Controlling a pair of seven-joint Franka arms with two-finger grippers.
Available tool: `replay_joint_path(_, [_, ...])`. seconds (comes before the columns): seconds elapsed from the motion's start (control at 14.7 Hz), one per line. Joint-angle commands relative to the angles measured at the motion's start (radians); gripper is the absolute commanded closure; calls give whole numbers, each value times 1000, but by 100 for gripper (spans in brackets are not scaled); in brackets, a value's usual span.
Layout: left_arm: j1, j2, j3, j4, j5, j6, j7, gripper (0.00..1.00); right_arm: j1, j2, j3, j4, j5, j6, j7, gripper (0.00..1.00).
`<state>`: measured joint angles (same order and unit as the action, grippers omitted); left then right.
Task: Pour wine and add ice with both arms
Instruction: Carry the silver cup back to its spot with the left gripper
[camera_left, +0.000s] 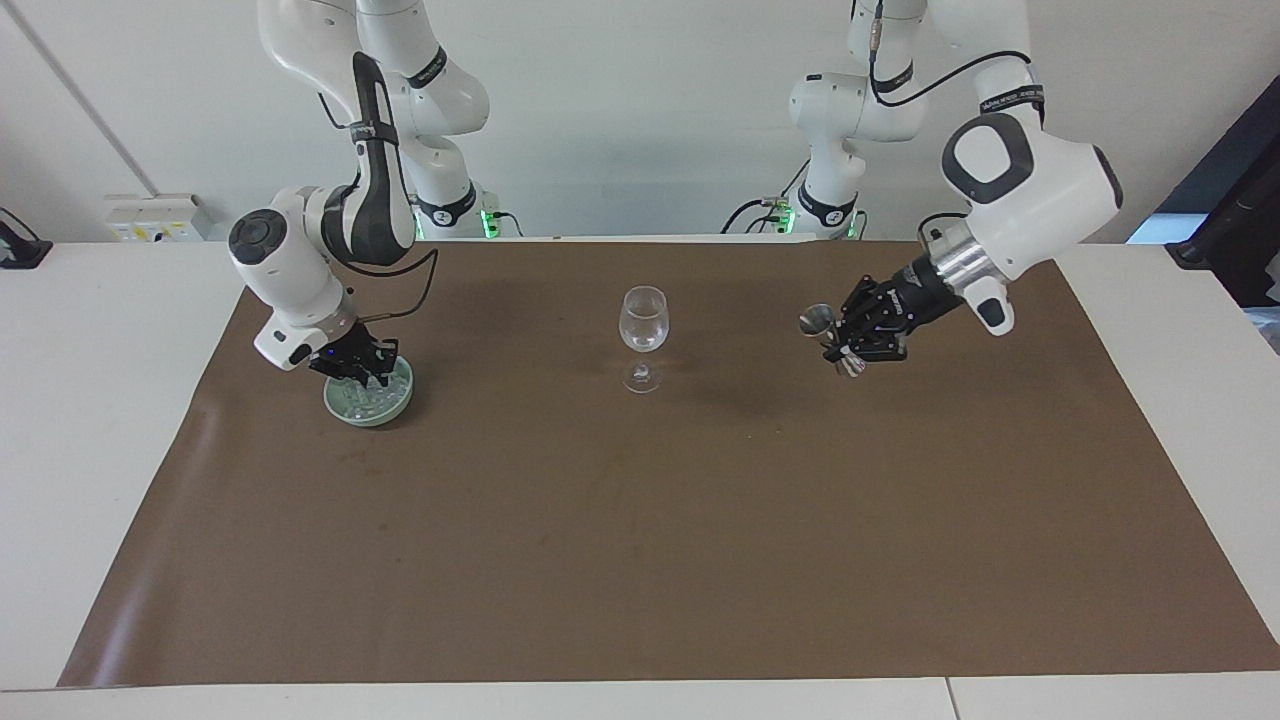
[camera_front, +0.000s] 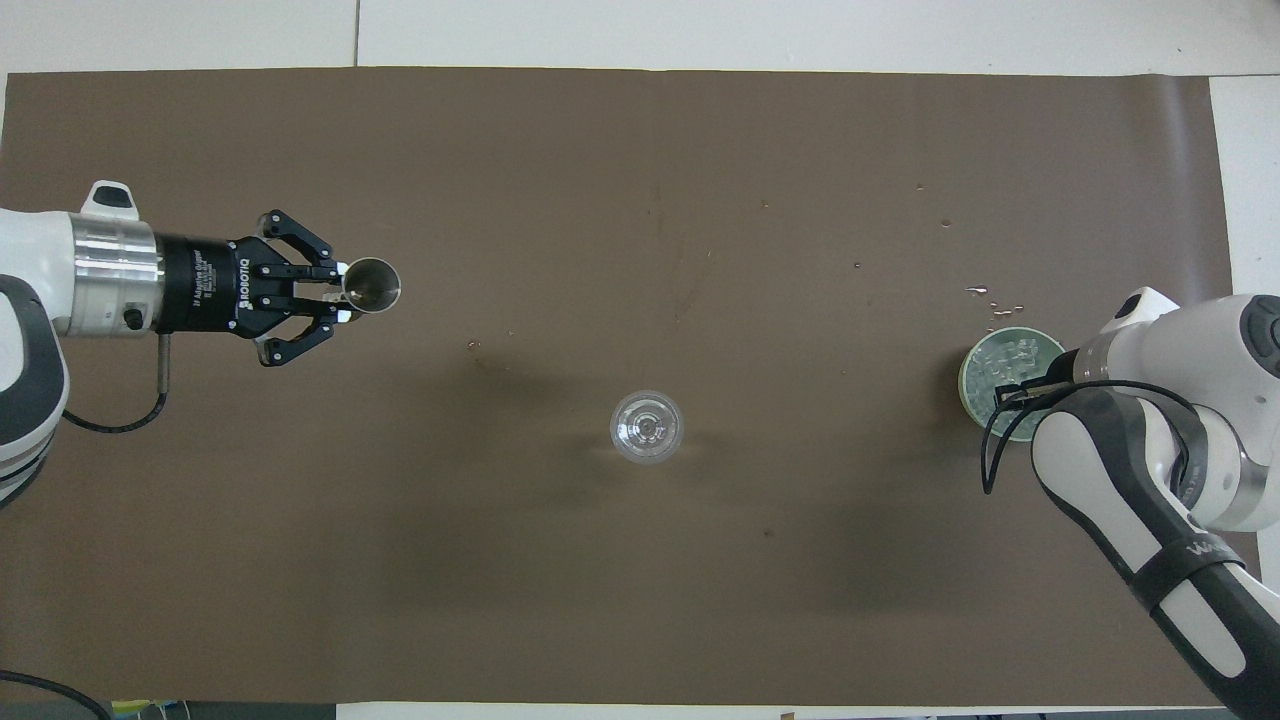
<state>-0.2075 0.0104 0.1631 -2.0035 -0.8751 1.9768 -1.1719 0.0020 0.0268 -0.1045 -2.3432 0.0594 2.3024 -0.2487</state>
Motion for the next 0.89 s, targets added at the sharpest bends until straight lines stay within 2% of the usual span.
replay_joint_path(0.0, [133, 75, -14, 9, -169, -73, 131, 100, -8, -8, 5, 19, 5, -30, -34, 100])
replay_joint_path(0.2, [238, 167, -16, 21, -278, -163, 193, 100, -2, -16, 5, 96, 2, -145, -31, 100])
replay_joint_path(0.41, [353, 330, -14, 86, -404, -333, 351, 100, 6, -34, 15, 172, 0, -250, -27, 100])
replay_joint_path(0.55, [391, 371, -16, 80, -427, -352, 399, 100, 65, -48, 20, 240, 0, -338, -2, 100])
replay_joint_path(0.68, [450, 452, -16, 83, -488, -397, 408, 100, 116, -47, 22, 356, 0, -467, 93, 100])
replay_joint_path(0.82, [462, 479, -17, 88, -501, -398, 426, 100, 195, -39, 22, 464, 0, -556, 187, 100])
